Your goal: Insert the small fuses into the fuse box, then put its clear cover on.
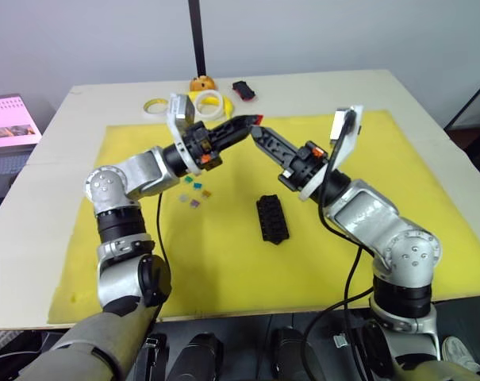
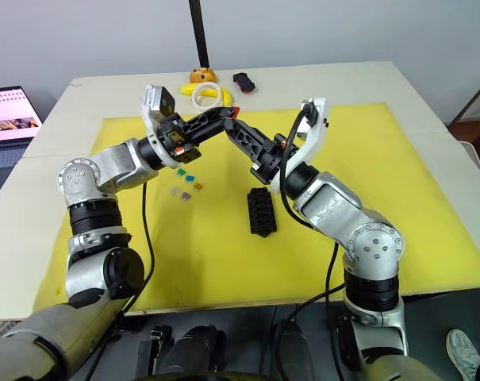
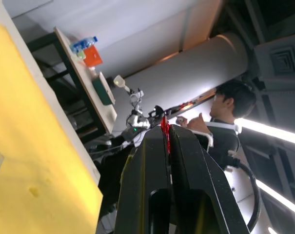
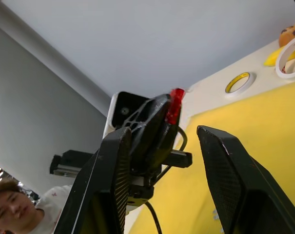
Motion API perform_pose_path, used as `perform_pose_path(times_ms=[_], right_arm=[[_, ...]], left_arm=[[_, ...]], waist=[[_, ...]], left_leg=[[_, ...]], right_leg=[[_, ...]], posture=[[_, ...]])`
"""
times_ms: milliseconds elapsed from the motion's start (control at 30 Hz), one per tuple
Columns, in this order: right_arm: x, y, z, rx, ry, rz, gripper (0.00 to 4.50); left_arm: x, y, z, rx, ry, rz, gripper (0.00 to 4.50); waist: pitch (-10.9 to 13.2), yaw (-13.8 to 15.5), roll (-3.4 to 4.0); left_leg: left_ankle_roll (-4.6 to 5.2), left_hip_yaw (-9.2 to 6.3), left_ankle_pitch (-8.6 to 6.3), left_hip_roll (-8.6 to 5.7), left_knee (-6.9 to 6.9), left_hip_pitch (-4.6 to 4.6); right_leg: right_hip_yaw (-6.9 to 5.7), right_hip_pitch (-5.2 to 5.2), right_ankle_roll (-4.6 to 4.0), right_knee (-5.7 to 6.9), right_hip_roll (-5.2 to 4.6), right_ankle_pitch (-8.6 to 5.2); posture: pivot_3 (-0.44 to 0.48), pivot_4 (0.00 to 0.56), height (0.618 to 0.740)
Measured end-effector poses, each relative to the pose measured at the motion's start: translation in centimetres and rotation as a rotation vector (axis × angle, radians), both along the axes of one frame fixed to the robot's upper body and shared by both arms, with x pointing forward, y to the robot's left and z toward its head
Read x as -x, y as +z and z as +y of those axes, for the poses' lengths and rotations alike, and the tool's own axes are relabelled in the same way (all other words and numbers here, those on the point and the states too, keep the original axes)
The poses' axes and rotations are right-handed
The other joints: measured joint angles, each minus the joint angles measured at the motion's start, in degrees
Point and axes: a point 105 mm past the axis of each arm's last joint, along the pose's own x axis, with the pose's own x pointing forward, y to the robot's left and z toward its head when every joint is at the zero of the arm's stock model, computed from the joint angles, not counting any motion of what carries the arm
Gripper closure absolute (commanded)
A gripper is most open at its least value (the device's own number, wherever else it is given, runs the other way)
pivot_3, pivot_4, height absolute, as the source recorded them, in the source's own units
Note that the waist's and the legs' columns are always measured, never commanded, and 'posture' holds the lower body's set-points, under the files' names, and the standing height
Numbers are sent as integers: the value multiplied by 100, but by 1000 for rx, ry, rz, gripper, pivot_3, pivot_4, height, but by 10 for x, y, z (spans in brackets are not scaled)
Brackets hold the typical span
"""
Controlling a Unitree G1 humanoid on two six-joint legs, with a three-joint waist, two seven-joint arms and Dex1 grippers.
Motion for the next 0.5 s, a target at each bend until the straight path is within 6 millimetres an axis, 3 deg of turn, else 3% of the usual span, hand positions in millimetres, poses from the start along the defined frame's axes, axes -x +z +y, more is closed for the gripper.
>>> perform_pose_path(times_ms=[433,500], right_arm=[[-4,6,1,-28,-8,-9,2212],[-4,7,2,-30,-7,-10,2778]], left_arm=[[0,0,-3,4,1,9,4500],[0,-1,-4,-2,2,10,4500]], waist=[[0,-6,0],[0,-4,0]], left_leg=[[0,0,0,0,-1,0],[0,0,0,0,-1,0]], right_leg=[[0,0,0,0,1,0],[0,0,0,0,1,0]], posture=[[0,150,740],[0,150,740]])
